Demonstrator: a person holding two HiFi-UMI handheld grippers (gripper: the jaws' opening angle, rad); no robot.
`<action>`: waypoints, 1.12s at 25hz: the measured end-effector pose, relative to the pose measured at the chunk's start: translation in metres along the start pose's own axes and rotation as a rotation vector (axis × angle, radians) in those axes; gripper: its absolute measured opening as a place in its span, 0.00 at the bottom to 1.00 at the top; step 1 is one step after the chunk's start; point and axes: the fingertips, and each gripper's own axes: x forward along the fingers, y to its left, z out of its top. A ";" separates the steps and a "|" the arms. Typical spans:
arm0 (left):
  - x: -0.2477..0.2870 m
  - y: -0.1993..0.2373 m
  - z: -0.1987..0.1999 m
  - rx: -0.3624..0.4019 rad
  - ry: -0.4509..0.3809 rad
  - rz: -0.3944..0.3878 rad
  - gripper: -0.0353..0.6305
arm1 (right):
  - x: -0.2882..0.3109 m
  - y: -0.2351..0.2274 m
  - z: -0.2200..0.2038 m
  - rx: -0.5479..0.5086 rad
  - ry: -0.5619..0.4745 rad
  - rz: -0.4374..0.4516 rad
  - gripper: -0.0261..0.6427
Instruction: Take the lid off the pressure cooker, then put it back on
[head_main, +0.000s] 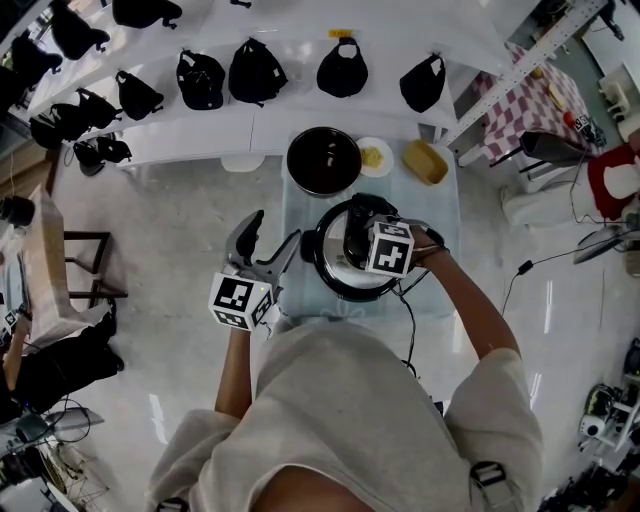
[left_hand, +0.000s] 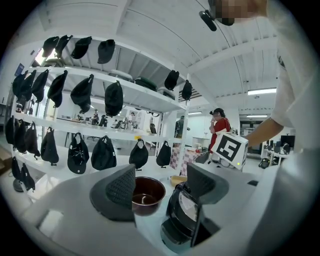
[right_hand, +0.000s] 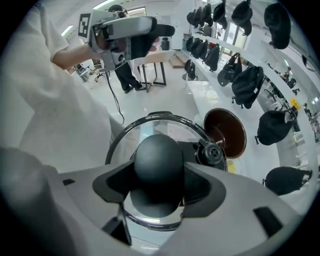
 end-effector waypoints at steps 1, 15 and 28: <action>0.001 -0.001 0.000 0.001 0.000 -0.002 0.52 | 0.000 0.000 0.000 -0.016 0.001 0.004 0.46; 0.009 -0.011 0.001 0.006 -0.009 -0.025 0.52 | 0.002 0.003 0.001 -0.089 0.011 0.015 0.47; 0.008 -0.012 0.004 0.019 -0.010 -0.028 0.52 | -0.041 -0.003 0.016 -0.014 -0.129 -0.119 0.46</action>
